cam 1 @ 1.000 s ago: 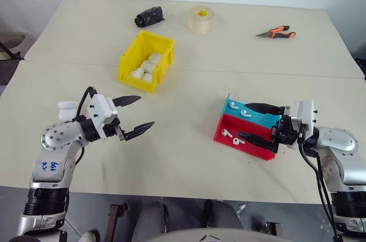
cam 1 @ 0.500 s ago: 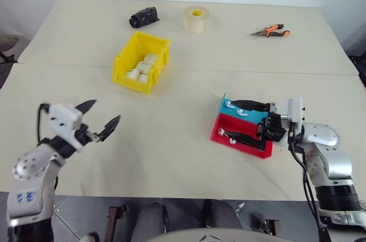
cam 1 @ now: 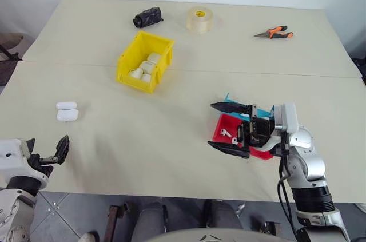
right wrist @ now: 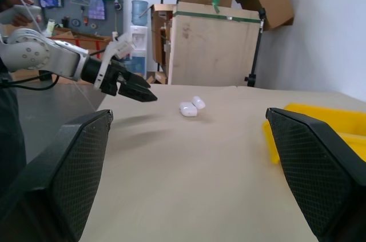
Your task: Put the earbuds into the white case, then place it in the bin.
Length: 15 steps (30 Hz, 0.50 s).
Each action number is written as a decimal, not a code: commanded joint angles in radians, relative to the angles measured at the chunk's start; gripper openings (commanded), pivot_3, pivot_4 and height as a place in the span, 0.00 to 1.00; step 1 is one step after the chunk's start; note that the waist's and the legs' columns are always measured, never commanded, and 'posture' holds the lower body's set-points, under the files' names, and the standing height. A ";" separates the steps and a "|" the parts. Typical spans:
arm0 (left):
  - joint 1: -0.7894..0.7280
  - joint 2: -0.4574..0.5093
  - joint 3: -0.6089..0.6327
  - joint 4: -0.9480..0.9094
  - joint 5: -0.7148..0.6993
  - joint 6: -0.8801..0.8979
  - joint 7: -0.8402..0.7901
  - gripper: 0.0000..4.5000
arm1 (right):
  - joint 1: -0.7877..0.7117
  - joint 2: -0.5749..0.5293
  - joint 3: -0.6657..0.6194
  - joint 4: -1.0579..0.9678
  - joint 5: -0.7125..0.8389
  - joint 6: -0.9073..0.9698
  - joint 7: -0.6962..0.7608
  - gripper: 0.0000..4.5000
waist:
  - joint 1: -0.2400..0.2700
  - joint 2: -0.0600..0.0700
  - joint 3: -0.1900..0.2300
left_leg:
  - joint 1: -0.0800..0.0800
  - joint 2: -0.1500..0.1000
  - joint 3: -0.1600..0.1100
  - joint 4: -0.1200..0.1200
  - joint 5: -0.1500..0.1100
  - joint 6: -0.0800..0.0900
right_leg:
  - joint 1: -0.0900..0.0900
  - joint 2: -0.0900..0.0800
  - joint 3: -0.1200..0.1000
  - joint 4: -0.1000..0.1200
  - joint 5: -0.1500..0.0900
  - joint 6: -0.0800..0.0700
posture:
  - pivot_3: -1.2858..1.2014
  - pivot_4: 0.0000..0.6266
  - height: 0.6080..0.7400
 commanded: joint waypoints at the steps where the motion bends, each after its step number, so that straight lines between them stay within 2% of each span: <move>1: -0.036 0.050 0.020 -0.053 -0.039 0.053 0.018 0.99 | 0.006 -0.023 -0.016 -0.029 0.021 0.011 0.010 1.00 | 0.003 0.000 0.000 | 0.000 0.000 0.000 0.000 0.000 0.000 | 0.000 0.000 0.000 0.000 0.000 0.000 | 0.52 0.24 1.00; 4: -0.103 0.151 0.021 -0.033 -0.052 0.208 0.051 0.99 | 0.001 -0.044 -0.020 -0.022 0.028 0.035 0.017 1.00 | 0.005 0.000 0.000 | 0.000 0.000 0.001 0.000 0.000 0.000 | 0.000 0.000 0.000 0.000 0.000 0.000 | 0.52 0.24 1.00; 7: -0.248 0.295 0.009 0.025 -0.059 0.463 0.103 0.99 | 0.002 -0.061 -0.020 -0.018 0.038 0.060 0.027 1.00 | 0.009 0.000 0.000 | 0.000 0.000 0.003 0.000 0.000 0.000 | 0.000 0.001 0.000 0.001 0.000 0.000 | 0.52 0.24 1.00; 12: -0.546 0.496 -0.111 0.210 -0.064 0.888 0.080 0.99 | 0.009 -0.063 -0.024 0.000 0.042 0.055 0.057 1.00 | 0.006 0.000 0.000 | 0.002 -0.001 0.005 -0.002 0.000 0.000 | -0.001 0.001 0.001 0.001 0.000 0.000 | 0.52 0.24 1.00; 15: -0.668 0.583 -0.225 0.341 -0.049 0.986 0.051 0.99 | 0.012 -0.060 -0.023 0.009 0.041 0.044 0.072 1.00 | 0.004 0.000 0.000 | 0.002 -0.001 0.006 -0.002 0.000 0.000 | -0.001 0.002 0.001 0.001 0.000 0.000 | 0.52 0.24 1.00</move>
